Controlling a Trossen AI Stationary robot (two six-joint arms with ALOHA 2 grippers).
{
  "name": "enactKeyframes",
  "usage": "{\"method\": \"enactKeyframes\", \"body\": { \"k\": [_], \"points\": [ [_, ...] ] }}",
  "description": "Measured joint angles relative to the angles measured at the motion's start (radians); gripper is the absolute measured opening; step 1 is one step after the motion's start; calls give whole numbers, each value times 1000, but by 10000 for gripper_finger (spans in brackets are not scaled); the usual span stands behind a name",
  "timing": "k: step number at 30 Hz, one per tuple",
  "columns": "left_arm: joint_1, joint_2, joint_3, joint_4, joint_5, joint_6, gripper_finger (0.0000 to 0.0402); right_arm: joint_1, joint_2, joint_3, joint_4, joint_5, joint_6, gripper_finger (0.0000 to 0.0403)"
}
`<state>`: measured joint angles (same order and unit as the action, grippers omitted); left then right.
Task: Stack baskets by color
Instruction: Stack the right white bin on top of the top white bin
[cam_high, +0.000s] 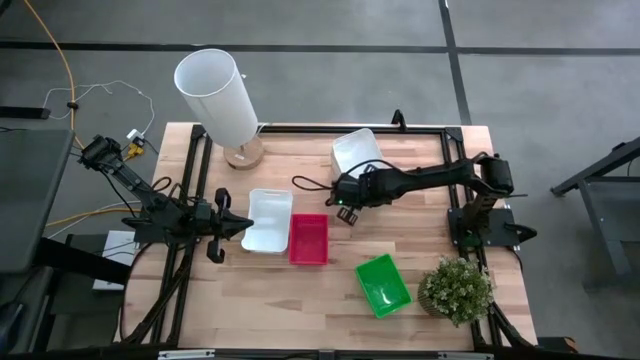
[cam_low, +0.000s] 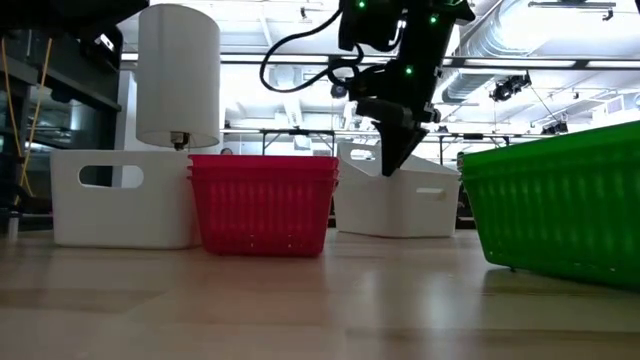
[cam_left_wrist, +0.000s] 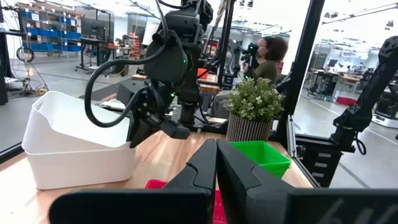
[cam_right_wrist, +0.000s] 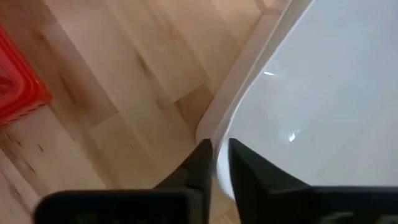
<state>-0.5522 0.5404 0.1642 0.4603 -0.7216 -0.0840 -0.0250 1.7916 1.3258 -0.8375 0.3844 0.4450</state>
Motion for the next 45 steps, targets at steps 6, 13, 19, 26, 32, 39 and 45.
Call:
{"method": "enactKeyframes", "body": {
  "k": [6, 13, 19, 26, 32, 39, 45],
  "points": [
    [0, 0, 0, 0, 0, 0, 0, 0, 0, 0, 0, -11, 0, 6],
    [0, 0, 0, 0, 0, 3, 0, 7, -17, 1, -6, -14, -8, 1],
    [0, 0, 0, 2, -1, 8, 0, 8, -74, 3, -27, -17, -5, 1],
    [0, 0, 0, 2, -11, 8, 0, 8, -136, 4, -104, -81, -3, 0],
    [0, 0, 0, 2, -31, 26, 0, 11, -136, 71, -224, -113, -4, 0],
    [0, 0, 0, 3, -31, 24, 0, 11, -126, 83, -220, -108, 0, 0],
    [0, 0, 0, 4, -30, 24, 0, 11, -67, 83, -225, -143, -26, 0]
  ]
}}
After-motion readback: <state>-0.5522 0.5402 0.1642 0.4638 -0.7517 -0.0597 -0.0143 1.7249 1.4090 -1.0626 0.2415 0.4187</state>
